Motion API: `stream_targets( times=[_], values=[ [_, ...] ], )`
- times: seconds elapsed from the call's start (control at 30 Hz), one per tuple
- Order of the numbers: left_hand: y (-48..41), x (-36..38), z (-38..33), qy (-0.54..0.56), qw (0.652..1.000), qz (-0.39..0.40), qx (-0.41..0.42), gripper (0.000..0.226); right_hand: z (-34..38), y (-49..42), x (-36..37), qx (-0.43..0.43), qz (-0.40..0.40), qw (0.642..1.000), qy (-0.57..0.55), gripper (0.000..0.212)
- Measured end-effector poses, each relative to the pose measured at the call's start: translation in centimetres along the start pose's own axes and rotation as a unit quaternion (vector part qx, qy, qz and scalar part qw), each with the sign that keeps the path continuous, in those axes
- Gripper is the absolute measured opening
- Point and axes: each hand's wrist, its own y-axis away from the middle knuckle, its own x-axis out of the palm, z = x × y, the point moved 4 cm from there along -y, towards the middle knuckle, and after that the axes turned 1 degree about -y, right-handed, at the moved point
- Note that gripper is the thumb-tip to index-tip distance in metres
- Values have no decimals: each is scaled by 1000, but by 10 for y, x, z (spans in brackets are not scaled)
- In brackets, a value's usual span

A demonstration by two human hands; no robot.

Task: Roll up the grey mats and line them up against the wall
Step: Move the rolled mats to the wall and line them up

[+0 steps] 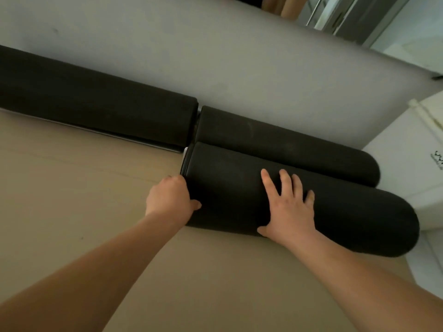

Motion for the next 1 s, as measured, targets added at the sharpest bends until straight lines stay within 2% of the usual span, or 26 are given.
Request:
stream_targets(
  times=[0.23, 0.37, 0.43, 0.63, 0.73, 0.83, 0.9, 1.0],
  values=[
    [-3, -1, 16, 31, 999, -10, 26, 57, 39, 2, 0, -111, -8, 994, -1, 133],
    [2, -11, 40, 166, 986, 8, 21, 71, 78, 8, -13, -159, -35, 986, -38, 109],
    [7, -24, 59, 207, 978, 9, 9, 71, 102, 12, -23, -181, -44, 981, -60, 93],
    [42, -84, 168, 117, 991, 61, -27, 61, 206, 33, -41, -258, -31, 961, -90, 53],
    [89, -120, 243, 72, 994, 41, -72, 56, 283, 48, -49, -284, 5, 949, -137, 51],
    [162, -133, 323, 108, 982, 5, -154, 50, 368, 76, -53, -292, 76, 925, -230, 53],
    [216, -131, 371, 137, 967, -19, -216, 49, 423, 104, -49, -307, 142, 900, -273, 46],
    [293, -121, 433, 166, 941, -48, -292, 49, 492, 157, -46, -379, 227, 862, -247, 43]
  ],
)
